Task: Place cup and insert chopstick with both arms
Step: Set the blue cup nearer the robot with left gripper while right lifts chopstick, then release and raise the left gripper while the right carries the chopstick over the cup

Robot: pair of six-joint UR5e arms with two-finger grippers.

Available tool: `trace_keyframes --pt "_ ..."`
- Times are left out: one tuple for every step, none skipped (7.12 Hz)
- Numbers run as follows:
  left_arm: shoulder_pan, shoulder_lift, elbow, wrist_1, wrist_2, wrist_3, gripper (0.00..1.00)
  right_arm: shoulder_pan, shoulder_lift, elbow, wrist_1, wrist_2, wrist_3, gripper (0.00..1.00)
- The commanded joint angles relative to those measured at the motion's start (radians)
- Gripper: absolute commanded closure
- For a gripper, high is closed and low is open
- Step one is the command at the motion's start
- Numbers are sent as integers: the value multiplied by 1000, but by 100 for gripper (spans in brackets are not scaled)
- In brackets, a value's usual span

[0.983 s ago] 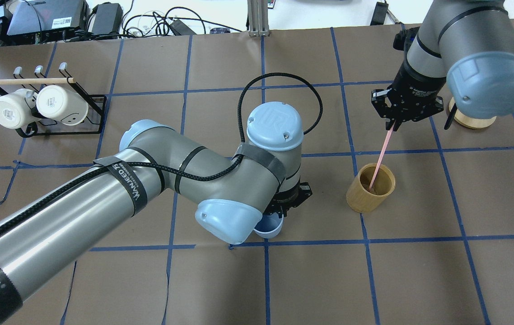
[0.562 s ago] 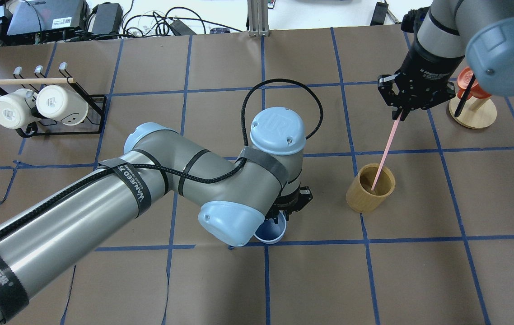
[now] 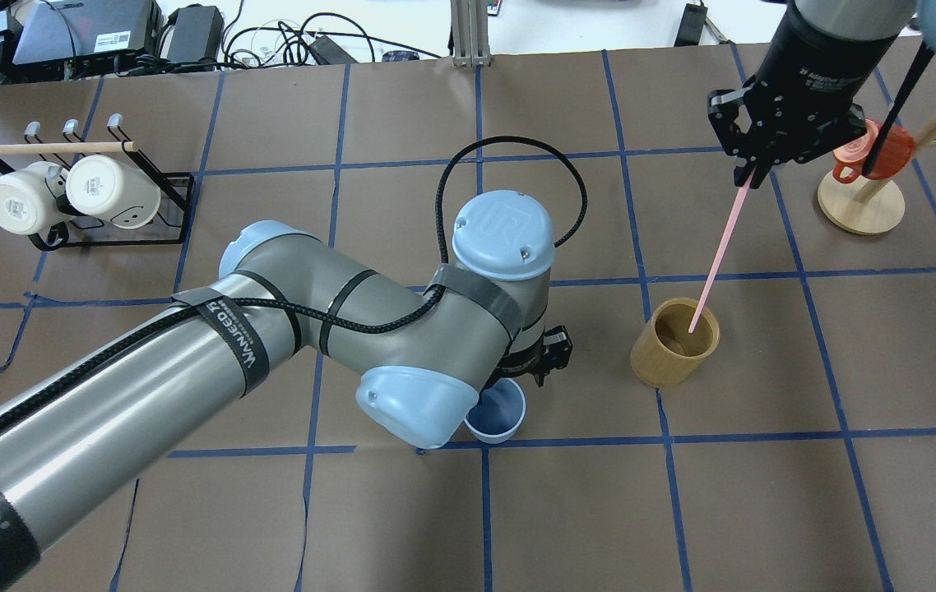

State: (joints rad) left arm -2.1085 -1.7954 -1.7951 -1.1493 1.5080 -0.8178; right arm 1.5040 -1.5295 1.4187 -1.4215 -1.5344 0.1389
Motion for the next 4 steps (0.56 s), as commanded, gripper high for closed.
trace_keyframes --pt "64 49 159 -199 12 151 6 7 18 -15 13 63 63 100" --pt "97 85 221 -235 49 299 2 12 25 -3 12 66 97 100" --pt "199 99 242 -242 64 387 0 36 25 6 7 97 103 100" --pt "263 147 246 -256 58 523 0 91 29 15 -35 140 216 100"
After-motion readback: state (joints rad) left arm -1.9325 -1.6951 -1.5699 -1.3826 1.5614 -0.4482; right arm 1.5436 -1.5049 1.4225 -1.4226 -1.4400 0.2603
